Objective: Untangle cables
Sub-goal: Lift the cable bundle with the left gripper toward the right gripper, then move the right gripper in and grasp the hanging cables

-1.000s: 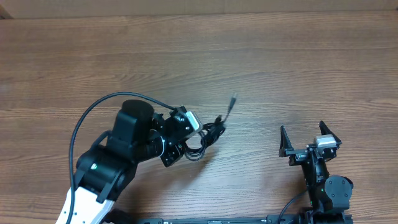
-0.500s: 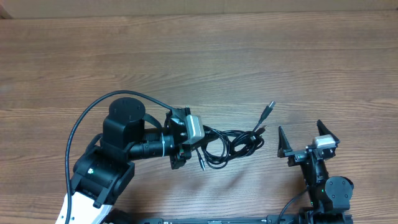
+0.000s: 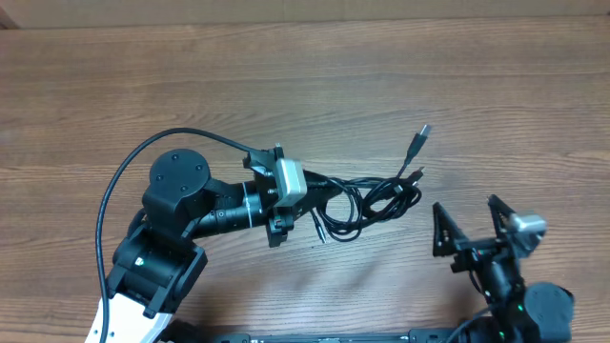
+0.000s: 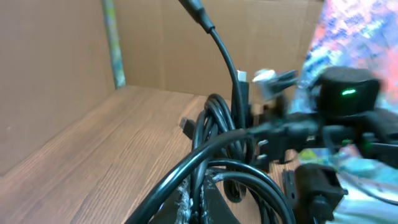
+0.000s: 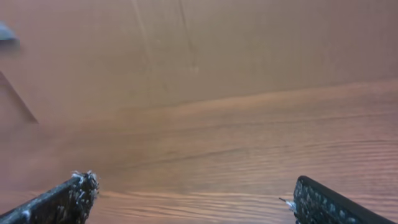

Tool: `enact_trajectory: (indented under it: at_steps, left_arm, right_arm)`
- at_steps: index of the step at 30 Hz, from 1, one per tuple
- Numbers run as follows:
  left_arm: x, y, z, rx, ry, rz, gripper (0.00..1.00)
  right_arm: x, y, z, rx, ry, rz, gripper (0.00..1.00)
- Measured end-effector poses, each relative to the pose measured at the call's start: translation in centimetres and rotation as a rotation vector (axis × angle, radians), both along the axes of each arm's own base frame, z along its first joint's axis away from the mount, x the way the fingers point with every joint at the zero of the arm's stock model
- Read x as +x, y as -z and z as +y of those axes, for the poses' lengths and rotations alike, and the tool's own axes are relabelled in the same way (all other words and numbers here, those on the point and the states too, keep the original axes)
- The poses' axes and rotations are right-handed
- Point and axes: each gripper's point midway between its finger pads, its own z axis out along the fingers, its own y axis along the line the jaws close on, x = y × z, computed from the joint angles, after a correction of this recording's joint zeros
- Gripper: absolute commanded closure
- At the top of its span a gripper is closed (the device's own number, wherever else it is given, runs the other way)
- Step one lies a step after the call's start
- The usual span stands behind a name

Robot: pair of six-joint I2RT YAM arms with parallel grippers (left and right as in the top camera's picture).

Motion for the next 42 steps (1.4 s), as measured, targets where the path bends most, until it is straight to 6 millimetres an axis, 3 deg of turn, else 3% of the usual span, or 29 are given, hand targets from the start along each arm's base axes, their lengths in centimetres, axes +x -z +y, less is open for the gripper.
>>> enact_trajectory:
  at_steps: [4, 13, 18, 24, 29, 35, 40, 42]
  left_arm:
    - [1.1, 0.0, 0.2, -0.006, -0.059, 0.023, 0.96]
    - [2.5, -1.1, 0.2, -0.070, -0.122, 0.094, 0.96]
    - [3.5, -0.4, 0.0, -0.085, -0.157, 0.197, 0.96]
    - [4.1, 0.2, -0.3, -0.090, -0.162, 0.253, 0.96]
    - [4.5, -0.7, -0.6, -0.129, -0.151, 0.242, 0.96]
    - [4.6, -1.5, -1.4, -0.173, -0.106, 0.256, 0.96]
    - [3.4, -1.2, -3.3, -0.167, -0.037, 0.279, 0.96]
    - [2.9, -1.2, -3.9, -0.167, -0.016, 0.278, 0.96]
  right_arm:
    - [-1.3, -2.4, 0.6, 0.036, -0.031, 0.030, 0.00]
    - [-3.1, -3.5, 2.8, 0.116, -0.146, 0.347, 0.00]
    - [-2.5, -6.5, 4.0, 0.158, -0.216, 0.339, 0.00]
    - [-2.6, -8.6, 6.5, 0.351, -0.349, 0.357, 0.00]
    - [-2.7, -10.5, 7.3, 0.558, -0.381, 0.385, 0.00]
    - [-2.7, -10.6, 7.6, 0.876, -0.331, 0.548, 0.01]
    - [-2.6, -10.6, 7.7, 1.054, -0.286, 0.638, 0.06]
    - [-2.6, -10.6, 7.7, 1.087, -0.277, 0.655, 0.13]
